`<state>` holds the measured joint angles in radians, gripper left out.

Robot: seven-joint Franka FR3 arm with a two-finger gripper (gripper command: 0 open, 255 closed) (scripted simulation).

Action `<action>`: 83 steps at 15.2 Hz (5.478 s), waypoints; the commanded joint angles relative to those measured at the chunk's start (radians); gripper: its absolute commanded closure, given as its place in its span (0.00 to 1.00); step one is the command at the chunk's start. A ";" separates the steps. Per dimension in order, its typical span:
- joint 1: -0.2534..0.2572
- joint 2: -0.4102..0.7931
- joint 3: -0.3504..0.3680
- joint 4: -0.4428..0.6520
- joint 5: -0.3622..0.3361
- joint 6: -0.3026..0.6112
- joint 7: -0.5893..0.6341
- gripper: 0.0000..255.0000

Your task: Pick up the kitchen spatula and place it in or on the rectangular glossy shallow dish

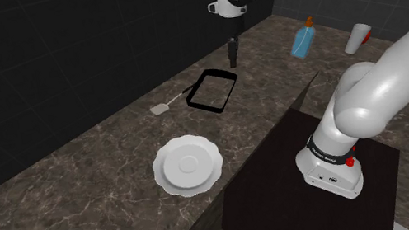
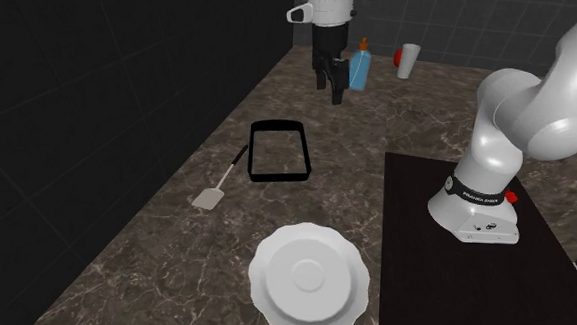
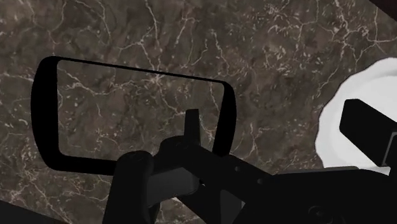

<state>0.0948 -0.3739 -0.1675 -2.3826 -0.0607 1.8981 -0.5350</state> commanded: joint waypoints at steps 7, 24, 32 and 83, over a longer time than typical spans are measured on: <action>0.041 0.306 -0.043 0.134 0.008 0.197 -0.310 0.00; 0.049 0.905 0.070 0.607 0.041 0.390 -0.820 0.00; 0.046 1.000 0.084 0.647 0.037 0.452 -0.852 0.00; -0.024 0.623 0.032 0.393 0.019 0.336 -0.976 1.00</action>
<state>0.0812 0.2693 -0.1289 -1.9570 -0.0408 2.2206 -1.4939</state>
